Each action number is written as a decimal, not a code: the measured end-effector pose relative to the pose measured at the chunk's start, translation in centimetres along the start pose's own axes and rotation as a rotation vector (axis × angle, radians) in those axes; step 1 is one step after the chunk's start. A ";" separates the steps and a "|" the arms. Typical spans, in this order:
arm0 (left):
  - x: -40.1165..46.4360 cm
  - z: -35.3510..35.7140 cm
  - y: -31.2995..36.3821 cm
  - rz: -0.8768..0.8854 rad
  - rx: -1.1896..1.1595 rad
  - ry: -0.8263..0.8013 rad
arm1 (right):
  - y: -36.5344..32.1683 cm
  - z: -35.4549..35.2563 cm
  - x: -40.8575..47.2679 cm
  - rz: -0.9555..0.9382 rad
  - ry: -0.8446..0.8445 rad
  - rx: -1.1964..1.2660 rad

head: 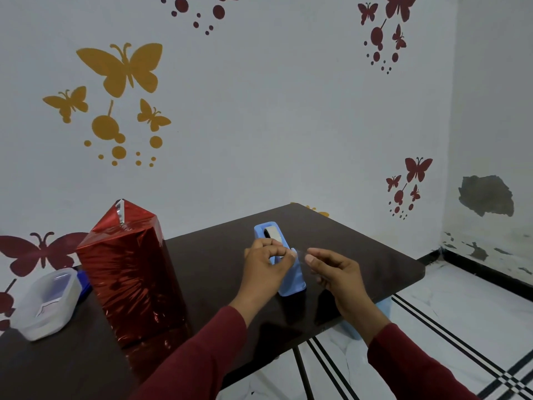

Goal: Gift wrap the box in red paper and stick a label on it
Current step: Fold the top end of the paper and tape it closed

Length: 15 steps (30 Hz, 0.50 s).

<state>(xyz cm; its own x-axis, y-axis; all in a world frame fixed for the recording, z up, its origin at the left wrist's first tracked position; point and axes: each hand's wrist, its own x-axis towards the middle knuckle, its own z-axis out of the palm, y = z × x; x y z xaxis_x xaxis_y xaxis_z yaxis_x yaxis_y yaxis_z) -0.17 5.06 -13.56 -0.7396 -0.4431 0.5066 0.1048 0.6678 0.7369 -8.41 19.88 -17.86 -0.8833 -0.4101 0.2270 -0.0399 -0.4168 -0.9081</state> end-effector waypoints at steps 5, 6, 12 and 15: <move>-0.7 -0.2 0.1 -0.035 -0.015 0.059 | -0.2 0.0 -0.1 0.009 0.017 0.004; -0.9 -0.4 0.2 -0.046 -0.011 0.075 | -0.4 0.0 -0.2 0.007 0.021 -0.012; -1.7 -3.3 0.0 -0.116 -0.002 0.265 | -3.5 2.8 -0.5 0.005 -0.046 -0.133; -2.1 -6.1 0.2 -0.117 -0.010 0.365 | -6.0 5.5 -0.2 0.019 -0.152 -0.208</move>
<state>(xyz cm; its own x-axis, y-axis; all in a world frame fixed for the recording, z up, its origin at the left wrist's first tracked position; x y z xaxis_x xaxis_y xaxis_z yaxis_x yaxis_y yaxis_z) 5.48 2.46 -11.80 -0.4614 -0.7013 0.5434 0.0410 0.5950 0.8027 -5.45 17.97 -10.52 -0.8050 -0.5401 0.2455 -0.1333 -0.2385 -0.9619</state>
